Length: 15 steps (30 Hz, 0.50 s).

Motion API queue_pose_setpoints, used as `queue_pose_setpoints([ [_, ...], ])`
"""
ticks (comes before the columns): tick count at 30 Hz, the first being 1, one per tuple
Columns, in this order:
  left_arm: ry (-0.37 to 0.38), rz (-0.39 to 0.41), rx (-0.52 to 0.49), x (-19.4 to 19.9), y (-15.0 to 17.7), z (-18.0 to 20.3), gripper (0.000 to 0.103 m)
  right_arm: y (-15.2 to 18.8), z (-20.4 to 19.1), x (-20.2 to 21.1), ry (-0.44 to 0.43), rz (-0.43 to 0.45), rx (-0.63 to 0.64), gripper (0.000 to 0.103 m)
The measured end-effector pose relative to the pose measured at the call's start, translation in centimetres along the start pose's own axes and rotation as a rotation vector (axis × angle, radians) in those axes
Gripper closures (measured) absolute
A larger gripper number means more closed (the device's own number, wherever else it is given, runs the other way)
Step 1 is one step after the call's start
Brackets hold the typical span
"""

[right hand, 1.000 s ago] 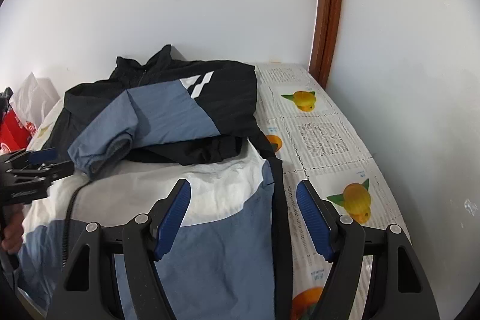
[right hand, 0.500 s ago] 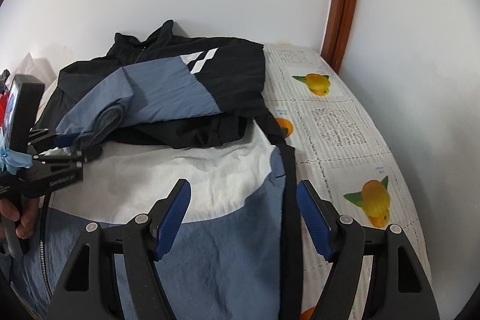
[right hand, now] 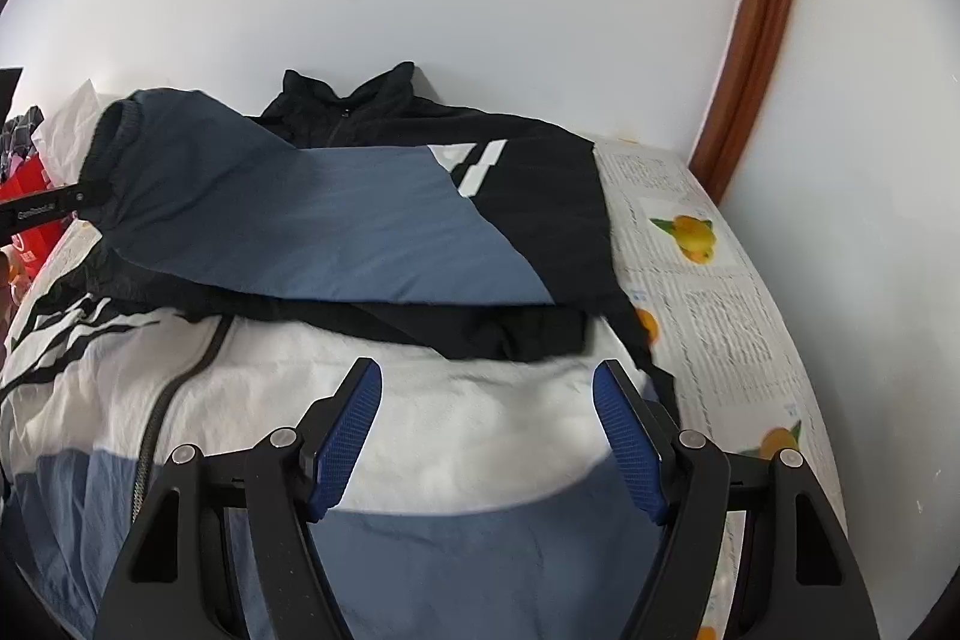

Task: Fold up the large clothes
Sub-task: 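Grasp the blue sleeve cuff with the left tool and straighten it, release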

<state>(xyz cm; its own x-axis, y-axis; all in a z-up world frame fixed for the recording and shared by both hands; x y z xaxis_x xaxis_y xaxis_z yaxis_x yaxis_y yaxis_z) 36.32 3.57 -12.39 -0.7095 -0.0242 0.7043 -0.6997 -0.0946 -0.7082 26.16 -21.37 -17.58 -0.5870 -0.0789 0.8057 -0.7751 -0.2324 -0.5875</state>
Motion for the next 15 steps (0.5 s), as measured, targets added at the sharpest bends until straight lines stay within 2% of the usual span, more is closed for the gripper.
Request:
queue_pose_setpoints([
  [4,0.002,-0.024,0.065,-1.0,0.5,-2.9,0.093,-1.4,-0.2,-0.7,-0.009,0.021,-0.025,0.031],
  [8,0.005,-0.108,0.165,-3.2,1.4,-5.7,0.093,-2.4,0.7,-2.2,0.023,0.036,-0.043,0.031],
  [9,0.005,-0.124,0.181,-3.6,1.8,-6.2,0.089,-2.5,1.0,-2.6,0.030,0.033,-0.049,0.031],
  [11,-0.015,-0.145,0.203,-4.1,2.3,-7.0,0.085,-2.5,1.7,-3.6,0.042,0.018,-0.071,0.031],
  [15,-0.036,-0.156,0.208,-4.5,2.9,-7.9,0.085,-2.3,3.2,-5.5,0.067,0.012,-0.120,0.030],
])
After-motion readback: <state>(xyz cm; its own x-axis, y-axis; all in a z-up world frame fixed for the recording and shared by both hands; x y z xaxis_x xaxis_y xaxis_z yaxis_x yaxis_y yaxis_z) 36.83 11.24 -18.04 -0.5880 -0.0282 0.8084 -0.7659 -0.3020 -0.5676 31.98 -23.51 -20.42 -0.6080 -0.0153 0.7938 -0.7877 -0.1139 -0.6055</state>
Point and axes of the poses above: each gripper's, at about its wrist camera, not at the fingertips, and x roughly against the way its jaws point, z to its right, y to its underside, the point moved 7 cm from there along -x, roughly the way its jaws point, and after that the axes turned 1 degree about z, right-handed, at the moved point
